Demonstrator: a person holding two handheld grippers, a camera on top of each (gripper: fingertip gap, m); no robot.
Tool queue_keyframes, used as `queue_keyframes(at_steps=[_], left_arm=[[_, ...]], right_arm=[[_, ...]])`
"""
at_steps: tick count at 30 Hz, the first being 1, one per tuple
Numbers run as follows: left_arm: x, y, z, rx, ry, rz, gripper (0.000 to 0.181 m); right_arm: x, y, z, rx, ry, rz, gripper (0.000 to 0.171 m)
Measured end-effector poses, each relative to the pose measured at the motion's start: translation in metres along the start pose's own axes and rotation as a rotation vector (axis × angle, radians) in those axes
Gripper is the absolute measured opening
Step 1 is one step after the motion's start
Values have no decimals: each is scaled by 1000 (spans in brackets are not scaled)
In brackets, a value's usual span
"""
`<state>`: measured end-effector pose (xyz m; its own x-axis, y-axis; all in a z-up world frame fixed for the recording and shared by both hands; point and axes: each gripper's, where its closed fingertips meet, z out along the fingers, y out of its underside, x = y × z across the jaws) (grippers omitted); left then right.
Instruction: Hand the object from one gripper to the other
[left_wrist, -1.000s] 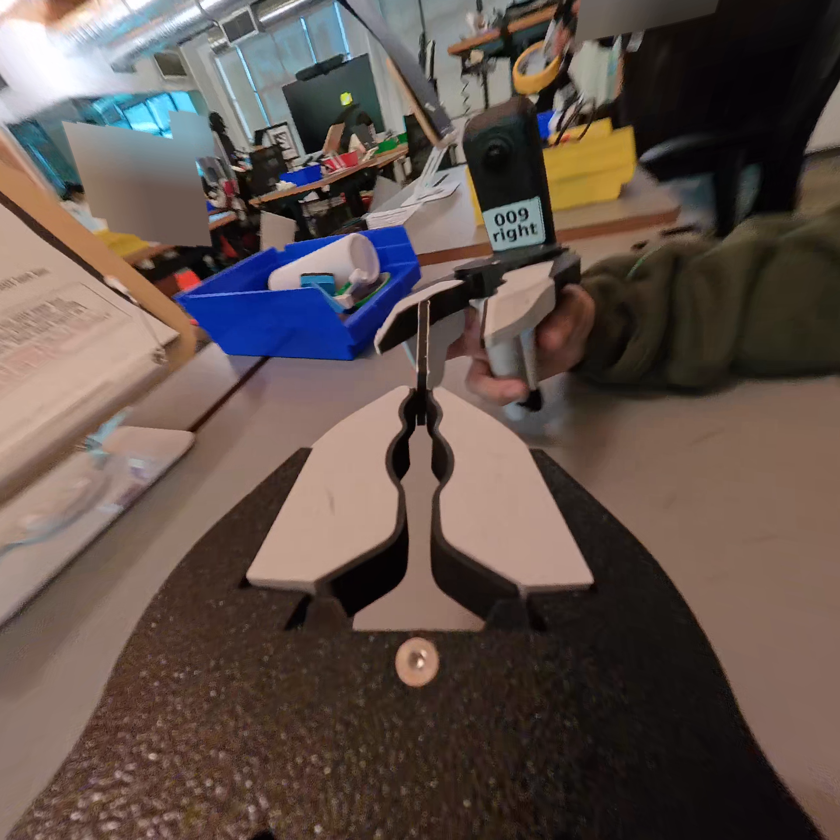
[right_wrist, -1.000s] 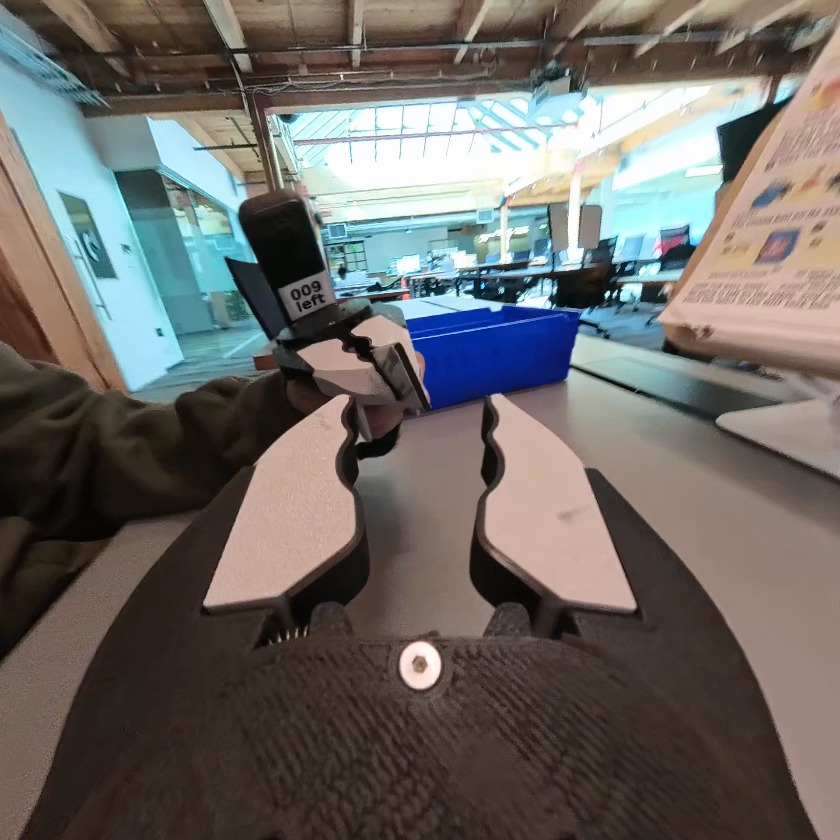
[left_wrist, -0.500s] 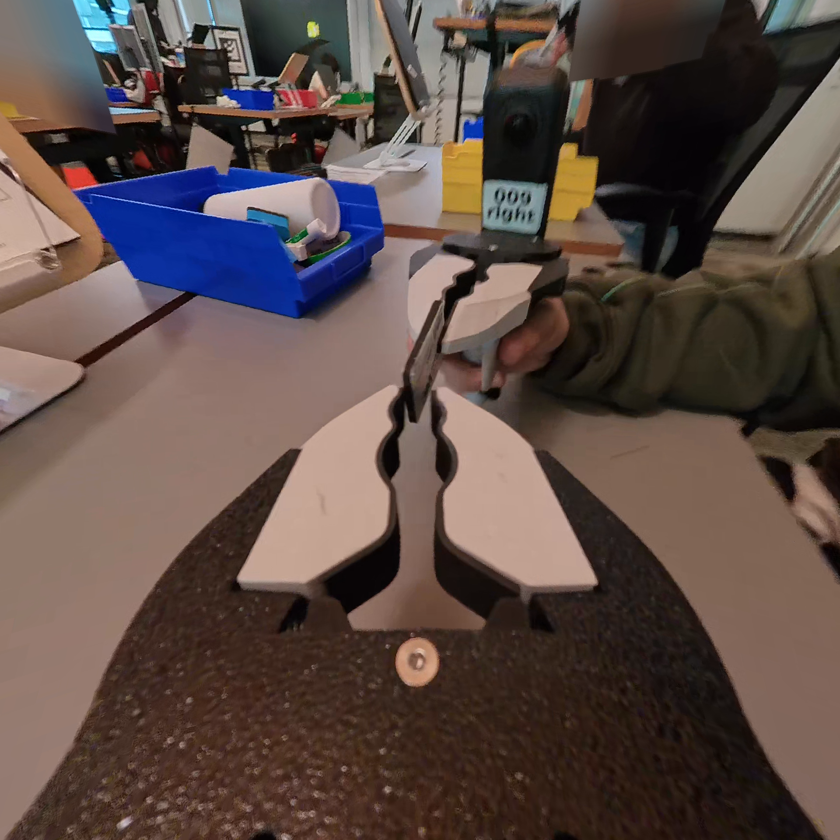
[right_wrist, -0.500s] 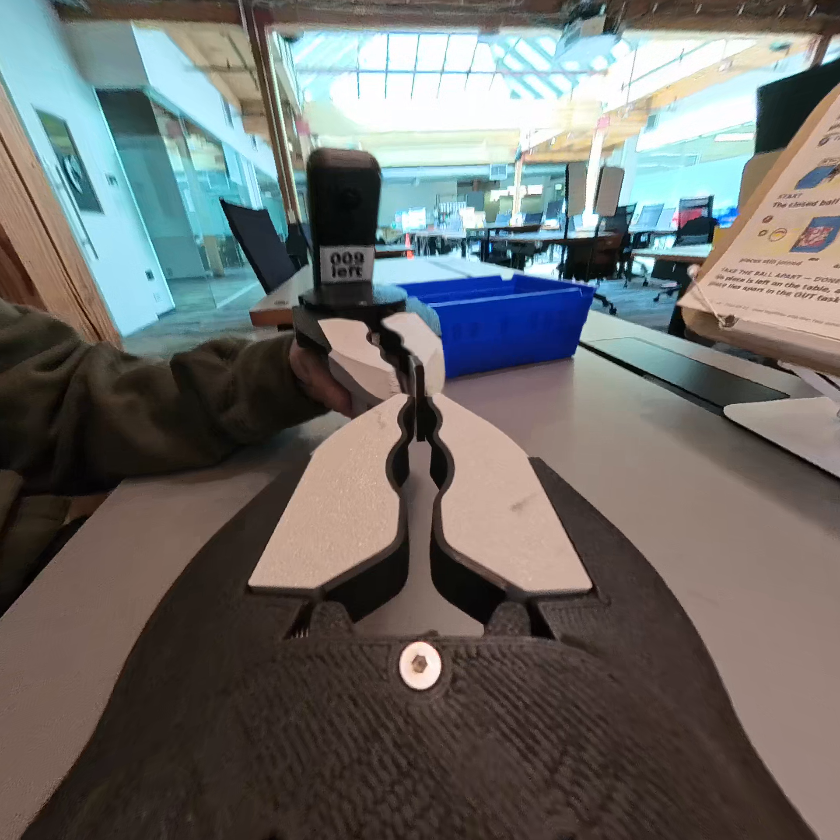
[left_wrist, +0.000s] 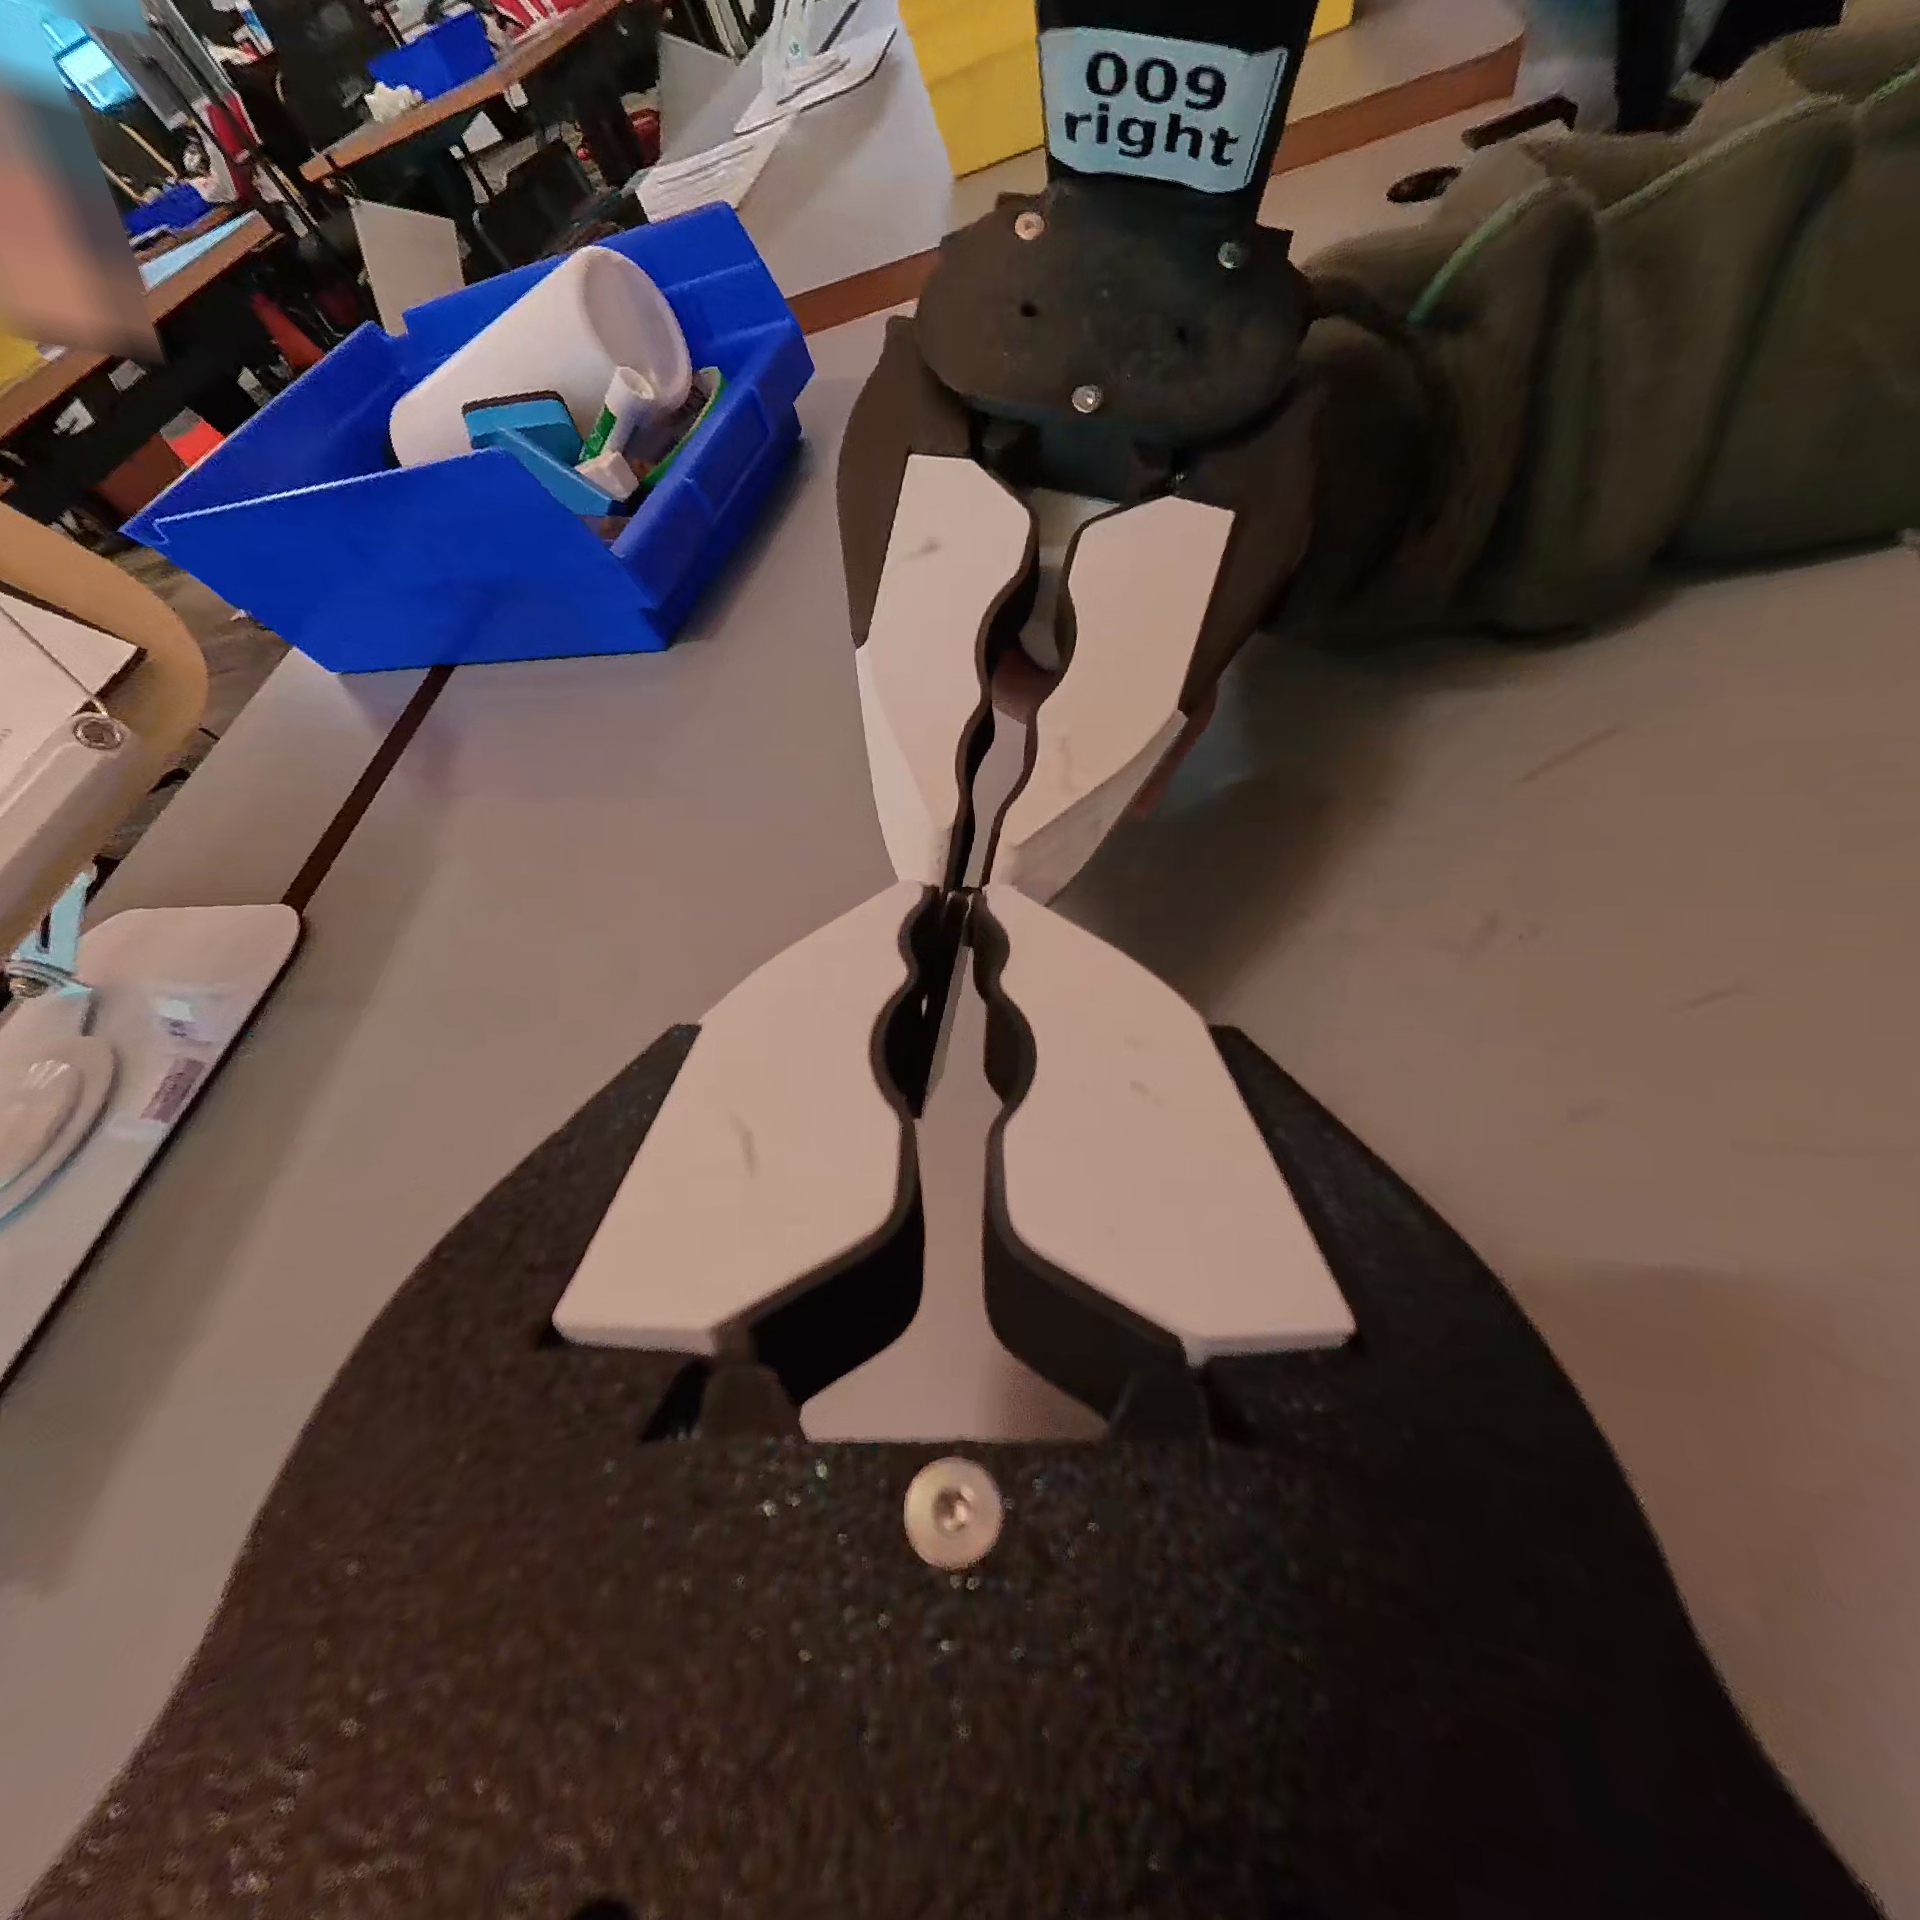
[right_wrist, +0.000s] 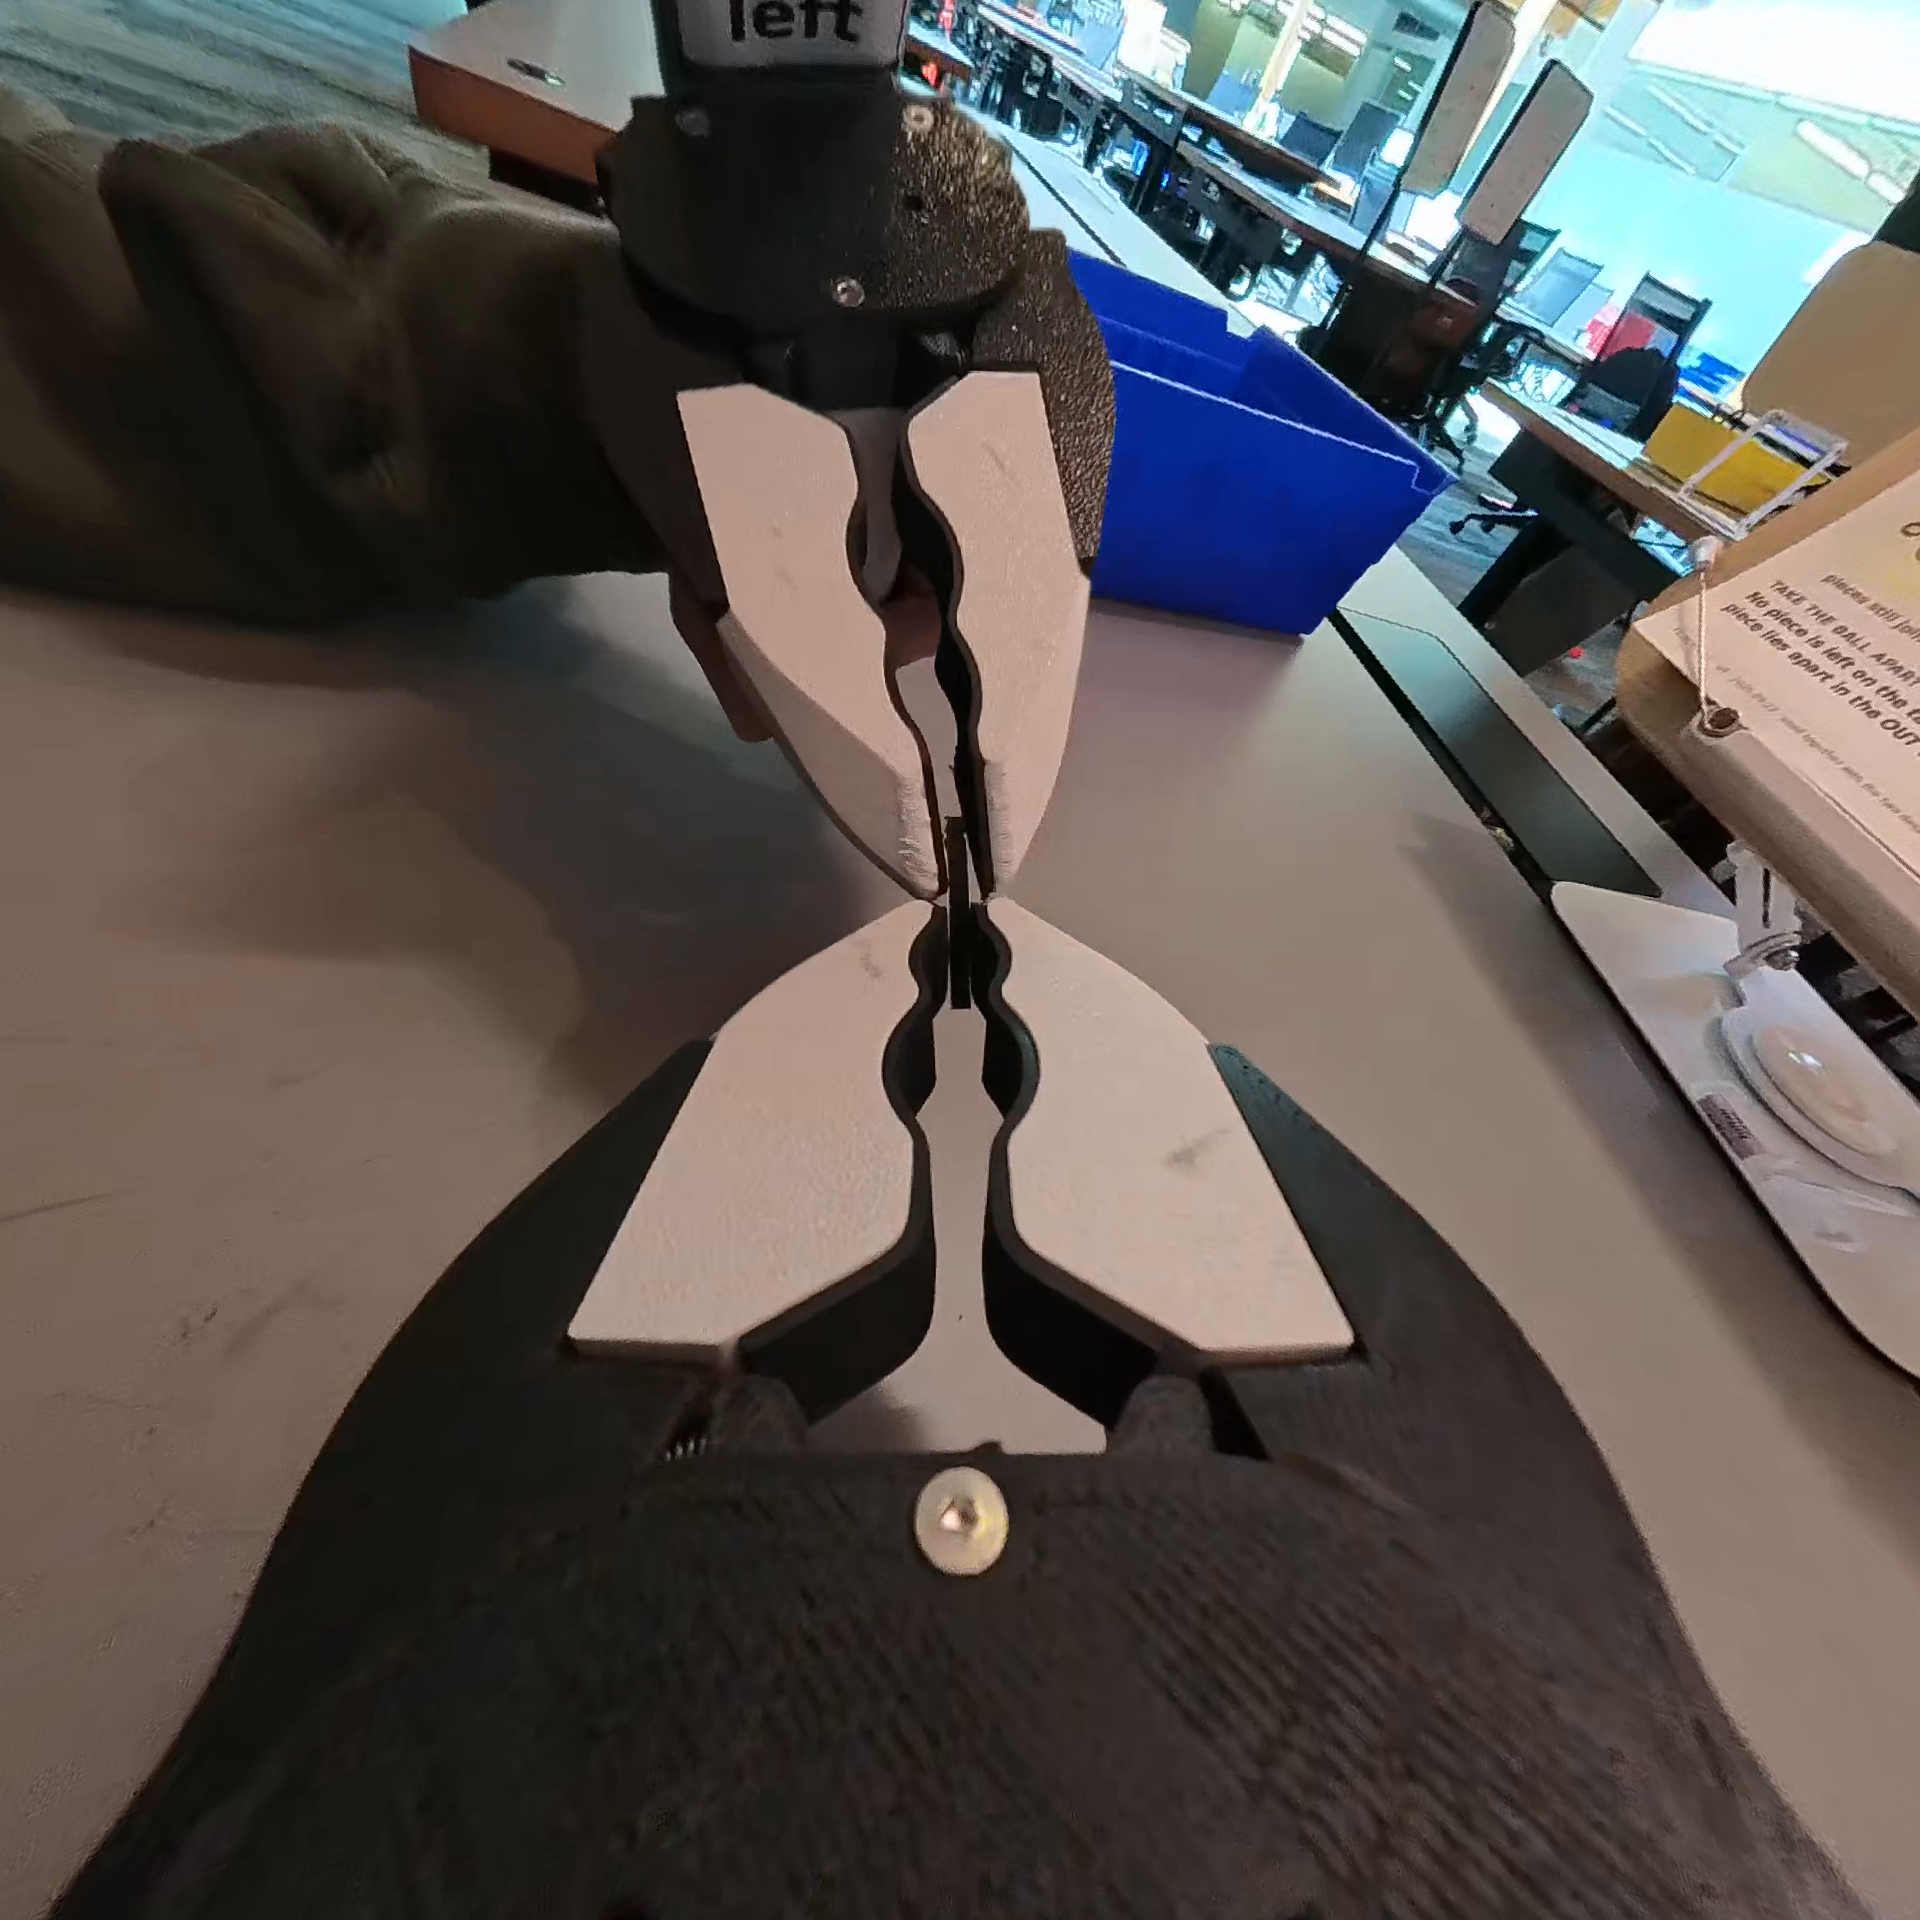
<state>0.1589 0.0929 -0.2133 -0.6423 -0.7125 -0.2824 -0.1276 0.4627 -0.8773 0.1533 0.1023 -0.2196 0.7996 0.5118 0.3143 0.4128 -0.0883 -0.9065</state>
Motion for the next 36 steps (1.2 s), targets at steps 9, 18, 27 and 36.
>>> queue_keyframes(at_steps=[9,18,27,36], left_arm=[[-2,-1,-1,8,-7,-15,7],[-13,-17,-4,134,-34,-142,3],[-42,-59,-34,609,-5,-565,3],[-30,-59,-28,562,34,-485,6]], right_arm=[[3,-5,-4,32,19,-22,4],[15,-18,-14,146,66,43,6],[32,-43,-21,436,97,358,32],[21,-42,-16,376,29,315,3]])
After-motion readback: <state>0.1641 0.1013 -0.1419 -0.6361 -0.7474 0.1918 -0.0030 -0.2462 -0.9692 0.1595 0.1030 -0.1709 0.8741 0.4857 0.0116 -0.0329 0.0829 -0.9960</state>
